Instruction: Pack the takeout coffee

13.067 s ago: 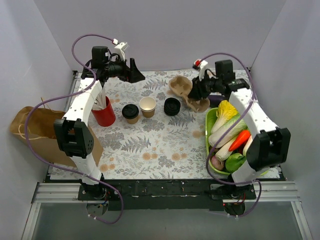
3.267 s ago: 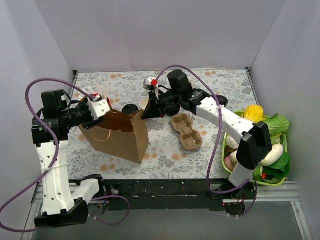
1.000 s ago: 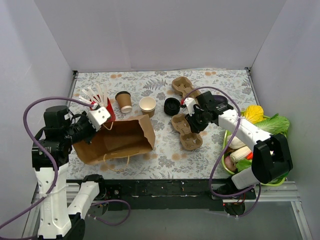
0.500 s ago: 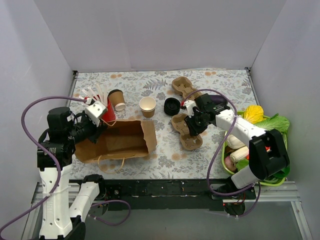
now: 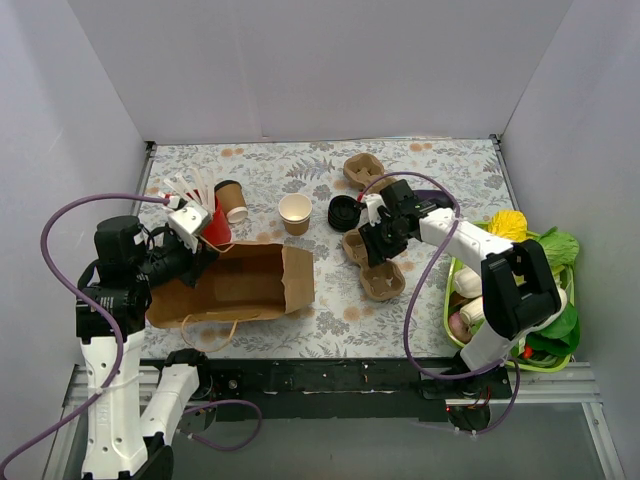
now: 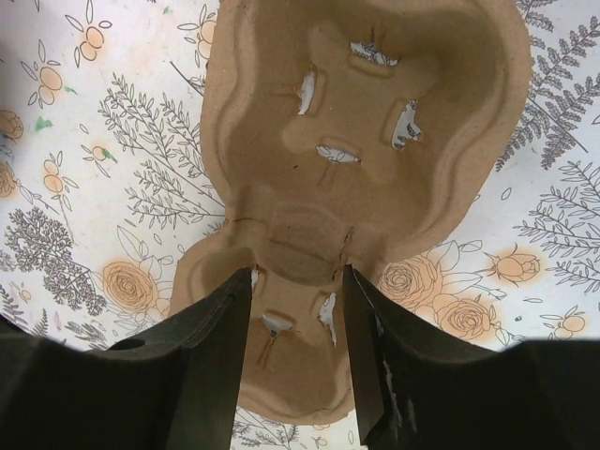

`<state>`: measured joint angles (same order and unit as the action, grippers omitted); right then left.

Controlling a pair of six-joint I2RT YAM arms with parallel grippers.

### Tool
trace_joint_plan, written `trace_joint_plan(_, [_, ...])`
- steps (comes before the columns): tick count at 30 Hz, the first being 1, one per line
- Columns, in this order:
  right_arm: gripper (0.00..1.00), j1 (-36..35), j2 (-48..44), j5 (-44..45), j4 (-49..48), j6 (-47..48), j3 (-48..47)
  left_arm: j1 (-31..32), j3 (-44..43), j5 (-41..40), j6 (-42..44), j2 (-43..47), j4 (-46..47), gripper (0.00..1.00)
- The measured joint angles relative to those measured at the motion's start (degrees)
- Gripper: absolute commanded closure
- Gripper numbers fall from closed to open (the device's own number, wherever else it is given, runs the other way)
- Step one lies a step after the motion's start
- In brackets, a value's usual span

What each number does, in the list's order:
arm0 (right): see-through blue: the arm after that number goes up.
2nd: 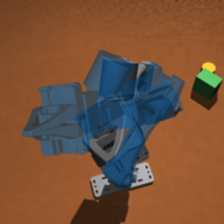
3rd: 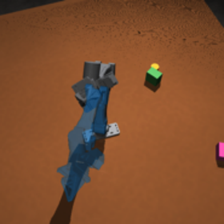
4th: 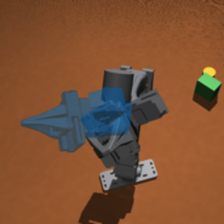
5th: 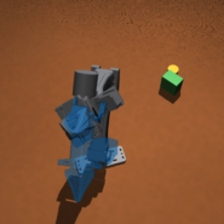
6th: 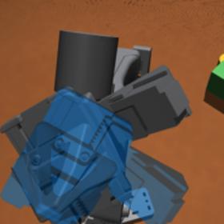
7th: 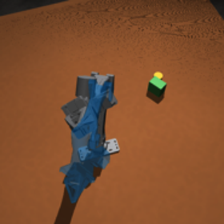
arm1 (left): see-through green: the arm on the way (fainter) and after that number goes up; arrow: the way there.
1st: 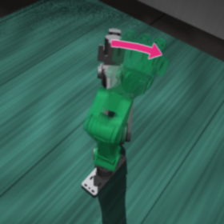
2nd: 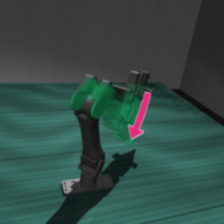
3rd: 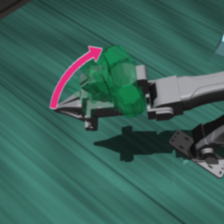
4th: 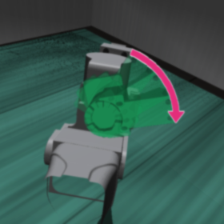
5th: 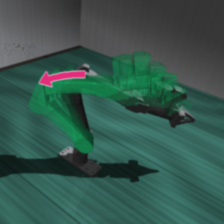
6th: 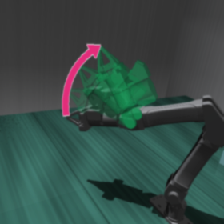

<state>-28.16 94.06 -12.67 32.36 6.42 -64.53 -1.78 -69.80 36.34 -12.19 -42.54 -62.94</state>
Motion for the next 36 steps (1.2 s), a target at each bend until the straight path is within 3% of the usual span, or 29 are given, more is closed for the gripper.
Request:
trace_joint_plan(10, [0.46, -0.3, 2.6, 0.1, -0.3, -1.8, -0.5, -0.9, 0.0, 0.5, -0.2, 0.3, 0.0, 1.00])
trace_joint_plan(16, [0.51, -0.9, 2.7, 0.7, -0.3, -2.2, -0.5, -1.1, 0.0, 0.5, -0.2, 0.3, 0.0, 1.00])
trace_joint_plan(23, [0.70, -1.9, 3.0, 2.2, -0.7, -2.9, -0.6, -1.2, 0.0, 0.6, -0.3, 0.3, 0.0, 1.00])
trace_joint_plan(30, [0.76, -2.2, 2.4, 2.8, -0.2, -2.5, -0.8, -1.2, 0.0, 2.8, -0.1, 0.2, -0.9, 1.00])
trace_joint_plan(36, [0.82, -2.3, -3.5, 3.3, 6.4, 2.1, -1.7, -1.2, -1.2, 5.5, 1.2, -1.1, -3.4, 1.00])
